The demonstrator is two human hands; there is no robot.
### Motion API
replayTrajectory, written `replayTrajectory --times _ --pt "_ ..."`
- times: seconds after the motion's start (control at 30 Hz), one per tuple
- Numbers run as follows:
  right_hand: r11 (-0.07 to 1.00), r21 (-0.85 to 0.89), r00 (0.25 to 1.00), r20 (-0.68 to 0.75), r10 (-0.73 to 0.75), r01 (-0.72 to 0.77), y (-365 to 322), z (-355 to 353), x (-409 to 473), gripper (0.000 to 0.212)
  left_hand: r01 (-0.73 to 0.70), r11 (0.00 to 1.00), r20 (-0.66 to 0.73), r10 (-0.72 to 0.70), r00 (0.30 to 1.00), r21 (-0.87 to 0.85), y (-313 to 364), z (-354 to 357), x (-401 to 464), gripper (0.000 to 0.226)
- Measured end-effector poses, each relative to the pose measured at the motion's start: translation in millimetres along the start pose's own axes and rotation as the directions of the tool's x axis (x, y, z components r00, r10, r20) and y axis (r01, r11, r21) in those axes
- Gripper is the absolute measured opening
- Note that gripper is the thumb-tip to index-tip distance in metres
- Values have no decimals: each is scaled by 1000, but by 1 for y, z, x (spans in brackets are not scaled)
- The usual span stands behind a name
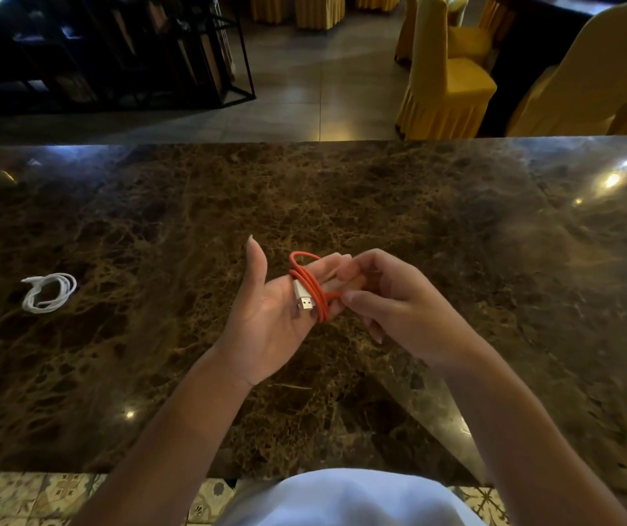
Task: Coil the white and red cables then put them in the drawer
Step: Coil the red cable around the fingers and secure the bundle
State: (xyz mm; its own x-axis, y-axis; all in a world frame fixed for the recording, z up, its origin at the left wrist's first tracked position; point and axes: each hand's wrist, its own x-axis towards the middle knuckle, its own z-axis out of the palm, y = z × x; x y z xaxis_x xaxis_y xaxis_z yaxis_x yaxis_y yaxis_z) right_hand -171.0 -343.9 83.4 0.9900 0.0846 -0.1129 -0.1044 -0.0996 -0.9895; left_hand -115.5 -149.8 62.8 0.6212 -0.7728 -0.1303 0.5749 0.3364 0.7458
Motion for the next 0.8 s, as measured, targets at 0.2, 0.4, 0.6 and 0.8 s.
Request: replayTrajectory --times 0.2,0.4,0.6,0.8 --pt "969 -238 984 -140 -109 73 11 17 3 13 -80 994 -131 70 989 -72 -2 -1 2 117" --pt "965 -242 978 -156 -137 97 14 17 0 16 -106 980 -109 88 990 -168 1 -2 -3 113" --pt "794 -591 978 -39 -204 143 1 4 -7 16 -29 980 -127 55 990 199 -7 7 -4 80" --pt "821 -514 951 -30 -309 251 7 -1 -2 22 -69 988 -112 54 992 -138 -4 13 -7 89"
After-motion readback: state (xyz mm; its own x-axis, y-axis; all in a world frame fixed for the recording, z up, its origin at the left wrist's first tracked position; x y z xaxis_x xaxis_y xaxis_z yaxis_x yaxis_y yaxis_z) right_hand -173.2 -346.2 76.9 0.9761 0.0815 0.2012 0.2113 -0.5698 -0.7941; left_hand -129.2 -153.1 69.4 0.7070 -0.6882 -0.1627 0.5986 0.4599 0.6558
